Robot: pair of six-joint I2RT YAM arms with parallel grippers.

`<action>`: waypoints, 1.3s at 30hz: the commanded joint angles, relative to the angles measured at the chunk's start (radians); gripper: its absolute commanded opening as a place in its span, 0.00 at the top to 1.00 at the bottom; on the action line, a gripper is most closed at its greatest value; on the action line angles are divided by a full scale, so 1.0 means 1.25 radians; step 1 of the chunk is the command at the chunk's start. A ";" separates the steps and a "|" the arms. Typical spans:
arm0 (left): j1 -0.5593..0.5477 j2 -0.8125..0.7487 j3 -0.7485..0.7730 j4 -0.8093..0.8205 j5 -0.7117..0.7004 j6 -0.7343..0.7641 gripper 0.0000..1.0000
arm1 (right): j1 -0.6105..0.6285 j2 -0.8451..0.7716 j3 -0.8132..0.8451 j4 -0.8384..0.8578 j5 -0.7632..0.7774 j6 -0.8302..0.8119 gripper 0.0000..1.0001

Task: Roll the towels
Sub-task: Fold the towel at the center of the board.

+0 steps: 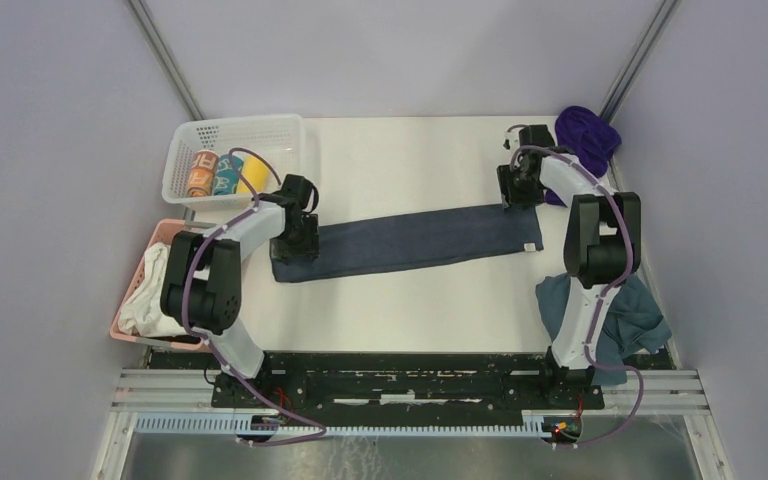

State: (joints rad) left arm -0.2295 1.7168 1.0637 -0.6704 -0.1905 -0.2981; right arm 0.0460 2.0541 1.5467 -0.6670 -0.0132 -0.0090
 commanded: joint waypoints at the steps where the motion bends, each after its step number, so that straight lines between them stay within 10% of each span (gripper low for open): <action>1: -0.012 -0.098 0.037 0.038 0.042 0.000 0.29 | -0.017 -0.113 -0.013 -0.005 0.045 -0.001 0.39; 25: -0.011 -0.208 -0.041 0.087 -0.038 0.010 0.25 | -0.132 0.002 -0.125 -0.014 -0.074 0.019 0.41; 39: -0.012 -0.215 -0.052 0.097 -0.024 -0.003 0.25 | -0.130 0.014 -0.095 -0.074 -0.060 0.017 0.99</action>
State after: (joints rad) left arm -0.2436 1.4929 1.0054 -0.5896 -0.2264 -0.2977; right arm -0.1204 2.0285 1.4418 -0.7235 -0.0952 0.0109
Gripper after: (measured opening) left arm 0.746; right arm 0.024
